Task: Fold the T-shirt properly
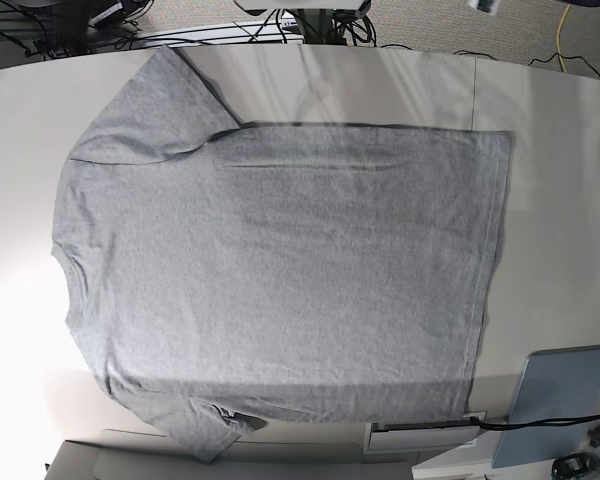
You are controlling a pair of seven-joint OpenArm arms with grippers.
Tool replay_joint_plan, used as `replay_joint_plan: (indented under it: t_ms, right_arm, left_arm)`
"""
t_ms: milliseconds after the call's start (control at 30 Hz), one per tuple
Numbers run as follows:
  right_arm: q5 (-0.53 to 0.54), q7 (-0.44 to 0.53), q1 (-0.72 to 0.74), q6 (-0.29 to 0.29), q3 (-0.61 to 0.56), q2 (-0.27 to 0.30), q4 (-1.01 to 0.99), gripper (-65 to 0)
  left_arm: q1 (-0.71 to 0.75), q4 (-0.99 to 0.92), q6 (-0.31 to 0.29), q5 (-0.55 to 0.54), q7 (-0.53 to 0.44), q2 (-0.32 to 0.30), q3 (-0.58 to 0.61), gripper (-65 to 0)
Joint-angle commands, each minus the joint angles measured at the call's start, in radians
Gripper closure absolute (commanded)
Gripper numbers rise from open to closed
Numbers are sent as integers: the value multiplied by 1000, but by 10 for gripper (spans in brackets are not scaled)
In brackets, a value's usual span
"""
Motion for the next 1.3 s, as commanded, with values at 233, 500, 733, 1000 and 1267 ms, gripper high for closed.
replay_joint_plan:
  t_ms: [233, 500, 733, 1000, 1267]
  right_arm:
    - [-222, -263, -60, -100, 5, 59, 418, -127]
    - [-466, -306, -60, -99, 5, 59, 575, -228]
    - [-535, -291, -60, -105, 5, 59, 575, -299]
    - [-546, -286, -45, -154, 5, 58, 575, -299]
    - [-547, -290, -31, -160, 5, 59, 575, -299]
  left_arm:
    - [66, 337, 53, 95, -23, -208, -5, -224]
    - [-110, 338, 1, 243, -30, -307, -5, -297]
    - [-235, 263, -48, 245, -100, -375, 3, -296]
    - [-362, 95, 74, 376, -95, -494, 267, -296]
    - [-523, -62, 81, 383, -89, -501, 382, -296]
